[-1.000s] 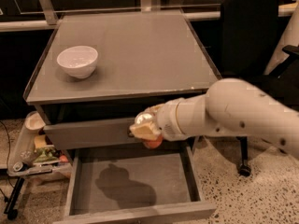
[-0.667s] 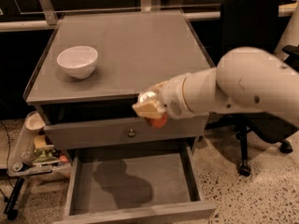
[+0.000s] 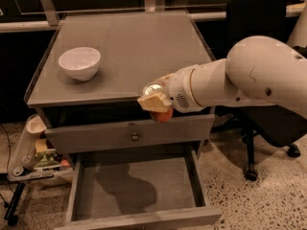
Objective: Pick coke can from middle drawer and place on counter
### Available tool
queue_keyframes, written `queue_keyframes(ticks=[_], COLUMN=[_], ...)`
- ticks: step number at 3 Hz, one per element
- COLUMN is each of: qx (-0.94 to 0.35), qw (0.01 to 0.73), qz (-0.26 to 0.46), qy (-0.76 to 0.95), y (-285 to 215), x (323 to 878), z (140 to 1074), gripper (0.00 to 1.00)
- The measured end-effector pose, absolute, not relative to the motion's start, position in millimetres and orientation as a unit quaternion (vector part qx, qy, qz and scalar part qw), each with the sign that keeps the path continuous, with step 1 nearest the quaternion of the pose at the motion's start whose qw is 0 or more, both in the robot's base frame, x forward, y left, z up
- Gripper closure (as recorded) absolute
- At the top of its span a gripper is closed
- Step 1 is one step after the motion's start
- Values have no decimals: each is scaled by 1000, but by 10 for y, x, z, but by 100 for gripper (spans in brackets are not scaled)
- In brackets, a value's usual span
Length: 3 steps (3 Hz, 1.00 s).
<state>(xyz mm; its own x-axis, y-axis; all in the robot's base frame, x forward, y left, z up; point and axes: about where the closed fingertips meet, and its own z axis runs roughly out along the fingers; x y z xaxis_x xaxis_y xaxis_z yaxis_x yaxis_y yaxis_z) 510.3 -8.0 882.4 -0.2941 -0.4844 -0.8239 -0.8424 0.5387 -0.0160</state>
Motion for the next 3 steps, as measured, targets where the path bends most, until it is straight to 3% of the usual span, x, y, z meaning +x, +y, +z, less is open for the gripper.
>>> queue_keyframes(ticks=[3], qx=[-399], qw=[442], qz=[232], qy=[770], y=[-648], x=[6075], z=[9711], gripper=[100])
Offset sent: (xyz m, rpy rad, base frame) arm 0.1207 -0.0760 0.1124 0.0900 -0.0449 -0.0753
